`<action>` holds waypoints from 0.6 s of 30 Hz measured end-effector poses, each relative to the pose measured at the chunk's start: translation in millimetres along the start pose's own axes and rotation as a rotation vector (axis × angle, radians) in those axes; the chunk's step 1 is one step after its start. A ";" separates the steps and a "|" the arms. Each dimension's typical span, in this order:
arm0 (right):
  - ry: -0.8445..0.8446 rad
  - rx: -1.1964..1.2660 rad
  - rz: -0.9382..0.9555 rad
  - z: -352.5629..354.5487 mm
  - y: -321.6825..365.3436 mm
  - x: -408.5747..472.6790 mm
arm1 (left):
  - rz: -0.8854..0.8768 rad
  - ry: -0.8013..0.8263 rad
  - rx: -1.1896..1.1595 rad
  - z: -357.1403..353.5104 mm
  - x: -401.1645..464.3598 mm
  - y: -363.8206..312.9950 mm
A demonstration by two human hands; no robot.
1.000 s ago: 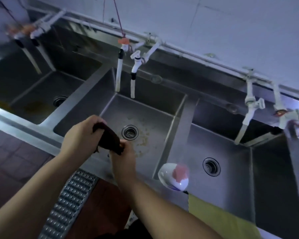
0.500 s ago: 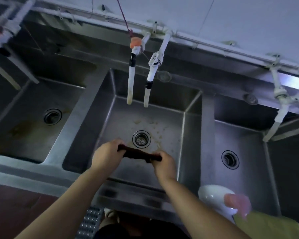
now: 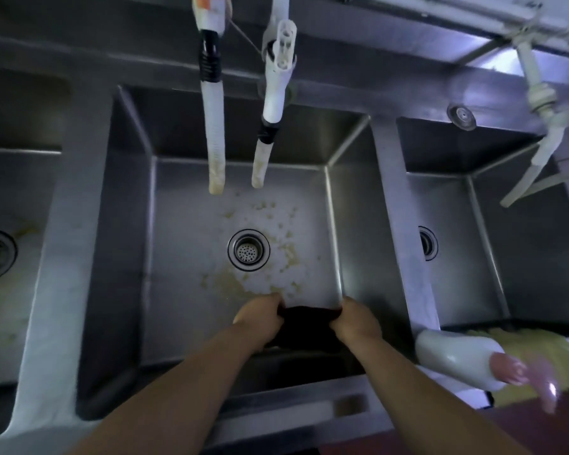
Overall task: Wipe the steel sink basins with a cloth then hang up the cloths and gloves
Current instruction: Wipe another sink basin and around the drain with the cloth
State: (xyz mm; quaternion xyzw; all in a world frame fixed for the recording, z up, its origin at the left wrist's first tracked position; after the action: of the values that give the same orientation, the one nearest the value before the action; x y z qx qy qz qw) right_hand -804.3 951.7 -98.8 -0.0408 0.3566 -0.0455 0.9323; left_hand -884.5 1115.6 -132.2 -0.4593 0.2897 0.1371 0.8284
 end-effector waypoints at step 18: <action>0.177 0.318 -0.300 -127.6 77.7 113.5 | 0.084 -0.088 0.685 16.7 47.8 100.8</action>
State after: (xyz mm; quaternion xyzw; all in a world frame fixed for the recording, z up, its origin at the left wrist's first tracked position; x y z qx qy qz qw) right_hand -801.1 1010.3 -277.0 0.0581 0.4154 -0.2423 0.8748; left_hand -890.4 1182.2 -222.9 -0.1361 0.3016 0.0856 0.9398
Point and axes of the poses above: each hand's wrist, its own x-axis towards the middle knuckle, its own z-axis out of the back of the hand, y = z × x, the point moved 2 cm from there along x, towards the middle knuckle, and after that the axes turned 9 degrees about -z, right-handed, at the moved point
